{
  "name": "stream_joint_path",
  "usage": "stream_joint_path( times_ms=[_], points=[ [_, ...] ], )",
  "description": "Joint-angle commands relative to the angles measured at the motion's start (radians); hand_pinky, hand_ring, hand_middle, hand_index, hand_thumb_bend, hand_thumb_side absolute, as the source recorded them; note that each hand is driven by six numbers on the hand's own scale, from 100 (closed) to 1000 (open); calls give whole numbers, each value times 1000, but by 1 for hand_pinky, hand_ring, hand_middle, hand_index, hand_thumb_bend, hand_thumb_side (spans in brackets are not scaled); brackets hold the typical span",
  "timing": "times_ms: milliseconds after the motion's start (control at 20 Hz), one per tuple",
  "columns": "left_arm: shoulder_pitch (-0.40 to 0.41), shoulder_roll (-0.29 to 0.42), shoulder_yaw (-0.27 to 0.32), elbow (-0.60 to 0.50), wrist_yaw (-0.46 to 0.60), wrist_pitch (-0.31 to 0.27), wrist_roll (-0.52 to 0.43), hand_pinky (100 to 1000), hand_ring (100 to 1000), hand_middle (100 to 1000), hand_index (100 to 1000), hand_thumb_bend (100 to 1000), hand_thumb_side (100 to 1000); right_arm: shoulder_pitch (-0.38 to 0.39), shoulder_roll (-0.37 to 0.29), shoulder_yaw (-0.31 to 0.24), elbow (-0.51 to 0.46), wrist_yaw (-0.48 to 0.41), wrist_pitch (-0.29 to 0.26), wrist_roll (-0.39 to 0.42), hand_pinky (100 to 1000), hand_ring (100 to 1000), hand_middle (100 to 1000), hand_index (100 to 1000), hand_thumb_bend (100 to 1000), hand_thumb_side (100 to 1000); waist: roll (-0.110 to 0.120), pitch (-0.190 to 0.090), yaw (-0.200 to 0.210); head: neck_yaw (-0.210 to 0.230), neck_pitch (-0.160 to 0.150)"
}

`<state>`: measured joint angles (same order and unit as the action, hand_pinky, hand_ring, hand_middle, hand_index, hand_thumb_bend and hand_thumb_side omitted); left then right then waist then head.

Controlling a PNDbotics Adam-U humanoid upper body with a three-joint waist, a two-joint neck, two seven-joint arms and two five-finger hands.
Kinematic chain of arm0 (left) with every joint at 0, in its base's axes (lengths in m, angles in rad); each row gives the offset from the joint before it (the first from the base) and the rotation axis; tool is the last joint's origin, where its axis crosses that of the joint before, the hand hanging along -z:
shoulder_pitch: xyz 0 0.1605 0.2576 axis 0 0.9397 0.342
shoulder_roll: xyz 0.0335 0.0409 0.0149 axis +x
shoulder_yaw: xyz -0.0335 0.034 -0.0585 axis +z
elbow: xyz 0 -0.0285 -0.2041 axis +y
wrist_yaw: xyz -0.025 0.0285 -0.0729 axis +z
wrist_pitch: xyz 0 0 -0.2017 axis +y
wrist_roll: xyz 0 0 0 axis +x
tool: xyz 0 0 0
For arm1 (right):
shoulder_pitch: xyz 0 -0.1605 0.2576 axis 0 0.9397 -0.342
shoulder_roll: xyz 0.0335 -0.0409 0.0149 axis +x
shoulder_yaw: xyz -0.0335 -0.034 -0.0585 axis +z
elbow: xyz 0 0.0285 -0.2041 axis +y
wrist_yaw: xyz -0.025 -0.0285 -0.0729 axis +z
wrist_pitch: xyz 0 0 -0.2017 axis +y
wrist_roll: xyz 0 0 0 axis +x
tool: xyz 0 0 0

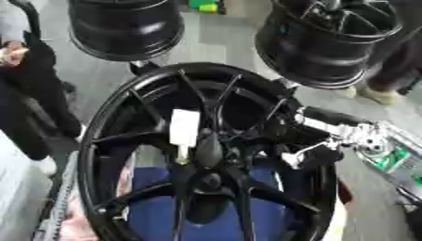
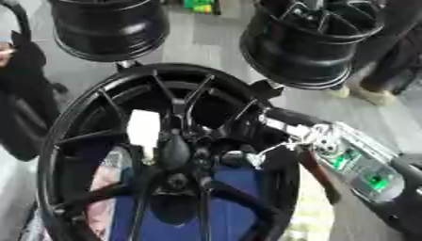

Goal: Pull the pin out of the wheel hub.

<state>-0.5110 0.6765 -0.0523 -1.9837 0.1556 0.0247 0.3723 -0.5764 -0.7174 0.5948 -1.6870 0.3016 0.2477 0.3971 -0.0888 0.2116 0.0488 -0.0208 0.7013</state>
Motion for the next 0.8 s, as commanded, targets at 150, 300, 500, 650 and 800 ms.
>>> stream_joint_path(
  times_ms=[150, 300, 500, 650, 800],
  points=[
    [-25, 29, 1, -16, -18, -1, -19, 748, 773, 653, 792, 306, 466, -16, -18, -15, -6, 8, -1, -1, 802, 698, 611, 708, 100, 212, 7, -19, -3, 2, -11],
    [-26, 29, 0, -16, -20, -2, -21, 748, 773, 652, 792, 307, 466, -15, -19, -15, -7, 8, -2, -1, 802, 699, 613, 709, 100, 214, 6, -20, -4, 1, -11],
    [-24, 29, -1, -16, -20, -1, -22, 747, 773, 652, 792, 305, 469, -16, -19, -15, -7, 9, -2, -1, 803, 701, 614, 710, 100, 216, 6, -20, -3, 0, -14],
    [-25, 37, -7, -16, -29, 6, -44, 750, 776, 656, 797, 299, 476, -16, -19, -16, -7, 12, -2, 0, 803, 701, 614, 711, 100, 217, 6, -20, -4, 0, -13],
    [-47, 78, -25, -16, -80, 33, -135, 758, 781, 663, 805, 298, 464, -16, -20, -15, -5, 14, -2, 0, 803, 702, 615, 711, 100, 215, 7, -20, -4, -2, -11]
  ],
)
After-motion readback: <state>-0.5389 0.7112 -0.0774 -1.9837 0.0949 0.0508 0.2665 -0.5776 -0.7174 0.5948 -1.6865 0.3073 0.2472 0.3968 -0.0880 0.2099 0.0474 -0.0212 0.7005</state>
